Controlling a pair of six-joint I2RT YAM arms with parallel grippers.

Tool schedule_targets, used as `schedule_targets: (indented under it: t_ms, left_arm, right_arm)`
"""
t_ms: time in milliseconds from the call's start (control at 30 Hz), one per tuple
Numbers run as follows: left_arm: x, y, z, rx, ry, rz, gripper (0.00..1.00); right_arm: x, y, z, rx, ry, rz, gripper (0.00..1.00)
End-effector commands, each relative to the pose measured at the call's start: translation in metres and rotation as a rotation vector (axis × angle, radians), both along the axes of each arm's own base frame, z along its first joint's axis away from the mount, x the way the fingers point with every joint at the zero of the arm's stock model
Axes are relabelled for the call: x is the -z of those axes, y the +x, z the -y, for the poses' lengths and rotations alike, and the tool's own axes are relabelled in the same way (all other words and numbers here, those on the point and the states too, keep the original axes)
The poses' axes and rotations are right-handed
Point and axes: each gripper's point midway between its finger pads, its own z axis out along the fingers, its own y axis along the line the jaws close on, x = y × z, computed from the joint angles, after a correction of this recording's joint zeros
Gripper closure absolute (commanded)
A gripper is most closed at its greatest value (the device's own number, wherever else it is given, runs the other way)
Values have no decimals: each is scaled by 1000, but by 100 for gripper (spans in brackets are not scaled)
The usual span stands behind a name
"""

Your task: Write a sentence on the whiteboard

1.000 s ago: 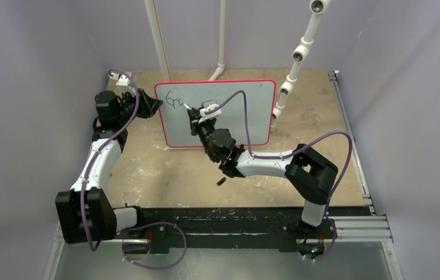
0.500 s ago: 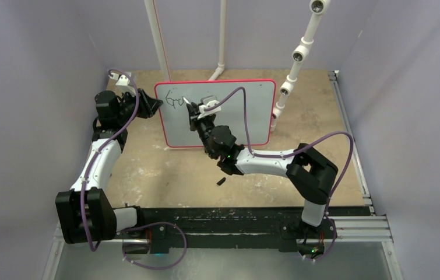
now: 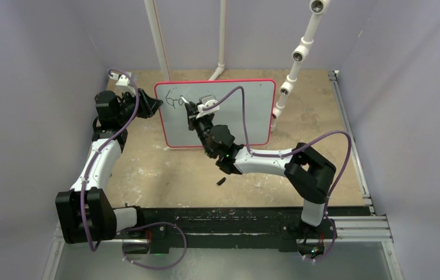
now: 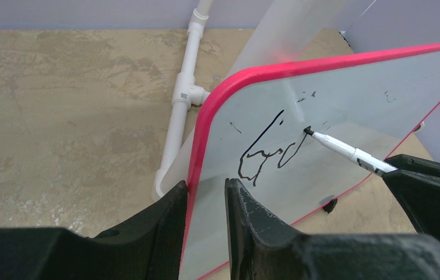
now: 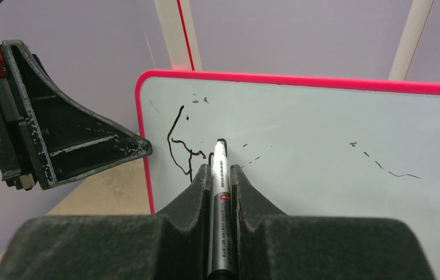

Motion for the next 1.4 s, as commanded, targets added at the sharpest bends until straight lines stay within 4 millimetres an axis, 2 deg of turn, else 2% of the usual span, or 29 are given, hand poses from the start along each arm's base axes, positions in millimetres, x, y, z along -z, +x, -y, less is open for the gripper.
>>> schedule_targets:
  t_ms: [0,633,733,967,1133,1233,1367]
  left_arm:
    - [-6,1,1,10,3,27,71]
    - [-6,1,1,8,4,26,71]
    - [-6,1,1,7,5,27,71]
    - [-5,2,0,2,6,23,71]
    - [-4,2,0,3,5,21,71]
    - [-4,2,0,3,5,20,71]
    - [-4,2,0,3,5,20,71]
  right_arm:
    - [5,8,4,26,-12,-11,100]
    - [18,3,1,-3,5,-53,100]
    - [10,0,3,-9,17,-40,100]
    - [-25,-18,12,-67,60,29,100]
    - [-29,-19,25,-30,64,38,100]
    - [-21,-15,25,-11,43,19,100]
    - [-21,-9,23,10,21,30,100]
